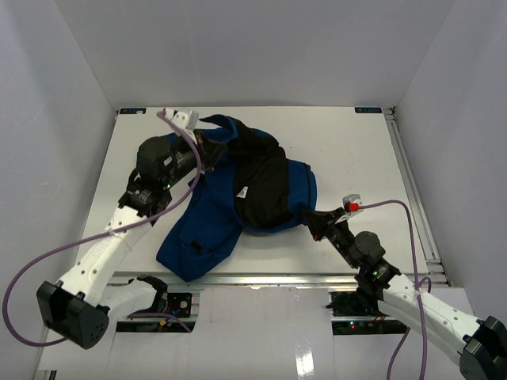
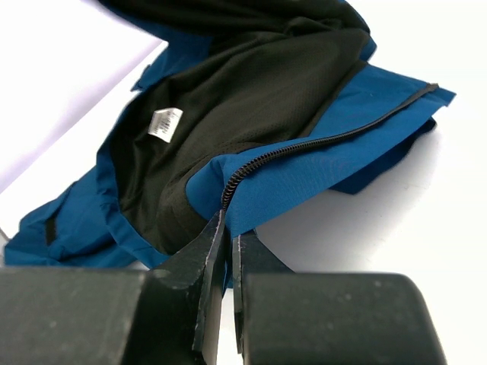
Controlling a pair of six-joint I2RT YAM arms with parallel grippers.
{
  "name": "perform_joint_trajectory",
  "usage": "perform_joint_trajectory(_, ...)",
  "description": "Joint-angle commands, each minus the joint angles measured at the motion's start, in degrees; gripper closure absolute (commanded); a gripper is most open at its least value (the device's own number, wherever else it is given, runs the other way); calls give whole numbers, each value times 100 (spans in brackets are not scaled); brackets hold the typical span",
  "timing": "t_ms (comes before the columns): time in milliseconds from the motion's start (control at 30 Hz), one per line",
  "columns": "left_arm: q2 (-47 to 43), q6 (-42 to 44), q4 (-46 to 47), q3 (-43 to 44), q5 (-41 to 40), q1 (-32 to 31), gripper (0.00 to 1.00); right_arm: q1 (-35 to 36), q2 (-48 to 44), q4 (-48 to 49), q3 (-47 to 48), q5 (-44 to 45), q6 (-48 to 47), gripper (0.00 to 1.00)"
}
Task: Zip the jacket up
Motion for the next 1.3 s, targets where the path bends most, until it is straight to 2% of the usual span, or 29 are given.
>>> perform_joint_trajectory(0,-1059,-726,-417,-1331,65,-45,100,-27,318,357,-243,378,-121,92)
perform_joint_trajectory(167,-1537,-1216,-595,-2520,-552,-241,100,-31,491,409,-43,297,-58,92)
perform_joint_trajectory(300,-1275,-1185,-638,-2653,-653,-898,98,-31,499,395,48,270,-33,92)
perform_joint_trajectory(333,-1115,-1123,-669,-2622,-695,-1101,95,-31,510,364,79,265,-22,92)
perform_joint_trajectory(467,-817,-1167,-845,-2411,-947,-1646,53,-31,530,177,161,292,-11,92)
perform_joint_trajectory(567,-1157,-1559,-866,-2418,-1633,-1664,36,-31,493,124,185,305,12,92)
perform_joint_trajectory(633,-1429,-1725,-894,-2359,-2102,-1658,28,-31,445,62,199,299,16,92)
perform_joint_trajectory(667,-1500,-1725,-896,-2351,-2172,-1658,28,-31,434,58,200,307,15,92)
perform_joint_trajectory(767,-1449,-1514,-826,-1995,-1841,-1649,27,-31,416,32,192,360,-28,92)
perform_joint_trajectory(900,-1097,-1471,-879,-1435,-1808,-1641,27,-31,420,-3,183,371,-46,92)
perform_joint_trajectory(1033,-887,-1915,-755,-1104,-1823,-1299,25,-31,344,-62,183,277,-42,92)
perform_joint_trajectory(1267,-965,-3272,-554,-974,-875,804,20,-31,197,-222,220,283,-94,92)
